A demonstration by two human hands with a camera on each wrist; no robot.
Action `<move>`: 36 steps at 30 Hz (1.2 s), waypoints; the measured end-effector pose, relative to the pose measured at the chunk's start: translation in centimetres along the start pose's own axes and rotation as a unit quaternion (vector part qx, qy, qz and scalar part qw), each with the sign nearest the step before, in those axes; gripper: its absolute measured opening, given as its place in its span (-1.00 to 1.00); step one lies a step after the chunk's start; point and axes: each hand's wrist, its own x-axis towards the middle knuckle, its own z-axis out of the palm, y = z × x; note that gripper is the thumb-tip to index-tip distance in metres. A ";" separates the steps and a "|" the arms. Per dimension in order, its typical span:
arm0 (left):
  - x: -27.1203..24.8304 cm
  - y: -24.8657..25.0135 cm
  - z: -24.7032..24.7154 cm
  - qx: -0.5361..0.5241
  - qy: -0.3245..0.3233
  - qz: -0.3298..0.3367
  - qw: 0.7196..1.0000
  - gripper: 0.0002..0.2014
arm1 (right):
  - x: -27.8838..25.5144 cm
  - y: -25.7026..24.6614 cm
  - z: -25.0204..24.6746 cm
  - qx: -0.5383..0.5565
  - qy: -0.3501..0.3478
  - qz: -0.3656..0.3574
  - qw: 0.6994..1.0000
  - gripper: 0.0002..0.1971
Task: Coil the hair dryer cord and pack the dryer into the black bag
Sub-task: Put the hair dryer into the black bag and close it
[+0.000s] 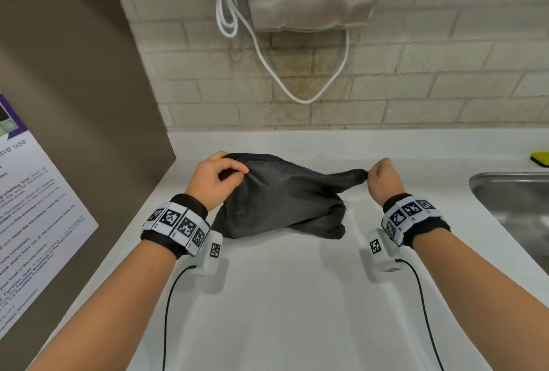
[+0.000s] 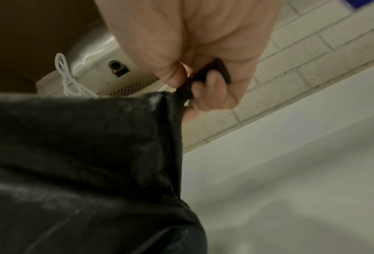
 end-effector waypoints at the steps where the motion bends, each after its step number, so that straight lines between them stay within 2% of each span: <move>1: 0.0 0.0 -0.1 0.018 -0.018 0.006 1.000 -0.82 | -0.1 -0.2 0.1 0.015 -0.020 -0.011 1.000 -0.95; 3: 0.0 -0.3 -0.1 0.065 -0.039 0.002 0.997 -0.64 | -0.3 -0.4 0.3 -0.003 -0.079 -0.036 0.996 -0.85; 5: 0.1 -0.5 0.2 0.056 -0.017 -0.023 0.998 -0.64 | -0.1 -0.3 0.7 -0.104 -0.125 -0.082 0.983 -0.82; 6: 0.2 -0.5 0.3 0.032 0.000 -0.041 0.999 -0.68 | 0.0 -0.2 0.9 -0.136 -0.127 -0.099 0.978 -0.84; 9: 0.9 -0.1 0.2 -0.004 0.018 -0.078 0.997 -0.73 | 0.5 -0.4 0.7 -0.090 -0.054 -0.094 0.990 -0.84; 11: 1.4 0.4 -0.2 0.005 0.015 -0.075 0.997 -0.74 | 1.2 -0.8 0.4 -0.041 0.008 -0.098 0.994 -0.81; 13: 1.9 0.9 -0.6 0.017 0.011 -0.066 0.998 -0.71 | 1.8 -1.3 0.2 -0.007 0.041 -0.118 0.992 -0.79; 19: 3.5 0.6 -1.0 0.047 -0.010 -0.092 0.995 -0.66 | 2.9 -3.0 -0.7 0.108 0.088 -0.144 0.980 -0.84; 22: 5.1 -0.1 -0.8 0.062 -0.045 -0.113 0.991 -0.64 | 4.1 -2.7 -1.0 0.105 0.092 -0.177 0.974 -0.76; 26: 7.8 -0.3 -0.1 0.084 -0.084 -0.150 0.981 -0.62 | 5.7 -2.4 -0.9 0.017 0.029 -0.201 0.979 -0.55; 31: 11.3 -1.1 1.1 0.095 -0.158 -0.202 0.962 -0.61 | 9.3 -1.5 0.1 -0.106 -0.054 -0.177 0.977 -0.64; 36: 14.5 -2.5 3.2 0.093 -0.182 -0.221 0.954 -0.62 | 12.6 -0.1 0.6 -0.147 -0.095 -0.182 0.968 -0.71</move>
